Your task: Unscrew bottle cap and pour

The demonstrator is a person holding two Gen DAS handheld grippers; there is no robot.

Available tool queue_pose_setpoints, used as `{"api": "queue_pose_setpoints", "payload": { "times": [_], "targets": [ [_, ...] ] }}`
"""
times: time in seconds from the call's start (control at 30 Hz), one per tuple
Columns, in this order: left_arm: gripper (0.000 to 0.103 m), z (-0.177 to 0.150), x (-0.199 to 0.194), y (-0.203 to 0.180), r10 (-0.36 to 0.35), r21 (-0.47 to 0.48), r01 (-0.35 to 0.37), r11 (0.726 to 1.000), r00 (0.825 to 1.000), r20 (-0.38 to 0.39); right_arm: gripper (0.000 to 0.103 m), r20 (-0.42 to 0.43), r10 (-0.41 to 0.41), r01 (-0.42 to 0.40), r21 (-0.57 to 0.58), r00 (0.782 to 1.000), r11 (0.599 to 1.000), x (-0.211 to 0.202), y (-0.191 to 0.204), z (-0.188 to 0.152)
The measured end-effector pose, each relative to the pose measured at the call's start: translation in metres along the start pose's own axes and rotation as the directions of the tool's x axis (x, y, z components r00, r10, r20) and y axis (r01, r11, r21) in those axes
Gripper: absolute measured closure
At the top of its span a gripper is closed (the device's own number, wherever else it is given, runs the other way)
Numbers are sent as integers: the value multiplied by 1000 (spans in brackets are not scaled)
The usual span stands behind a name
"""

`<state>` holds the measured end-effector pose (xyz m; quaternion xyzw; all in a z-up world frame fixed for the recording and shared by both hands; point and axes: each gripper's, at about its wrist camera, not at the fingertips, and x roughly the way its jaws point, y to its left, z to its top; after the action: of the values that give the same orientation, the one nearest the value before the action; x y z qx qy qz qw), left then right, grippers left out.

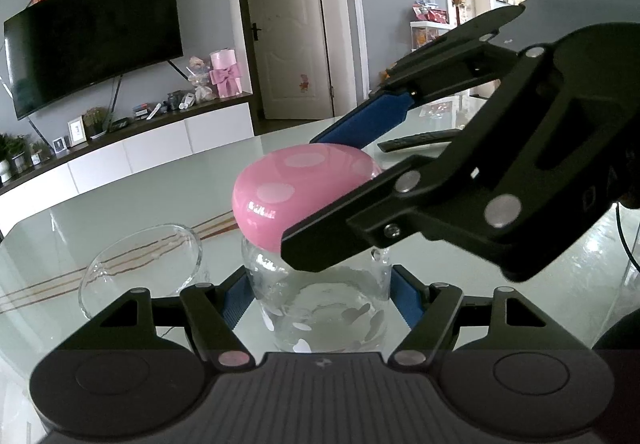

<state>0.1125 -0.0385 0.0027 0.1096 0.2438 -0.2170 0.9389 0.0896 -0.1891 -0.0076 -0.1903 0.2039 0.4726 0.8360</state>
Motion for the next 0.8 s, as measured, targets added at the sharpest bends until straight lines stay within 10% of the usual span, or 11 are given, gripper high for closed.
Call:
{"api": "queue_pose_setpoints", "payload": {
  "times": [0.23, 0.8],
  "targets": [
    [28, -4, 3, -3, 3, 0, -3, 1000, 1000, -4, 39, -2, 27, -27, -15, 1000, 1000, -1, -5, -1],
    [27, -10, 19, -5, 39, -9, -39, 999, 999, 5, 25, 54, -246, 228, 228, 968, 947, -16, 31, 0]
  ]
}}
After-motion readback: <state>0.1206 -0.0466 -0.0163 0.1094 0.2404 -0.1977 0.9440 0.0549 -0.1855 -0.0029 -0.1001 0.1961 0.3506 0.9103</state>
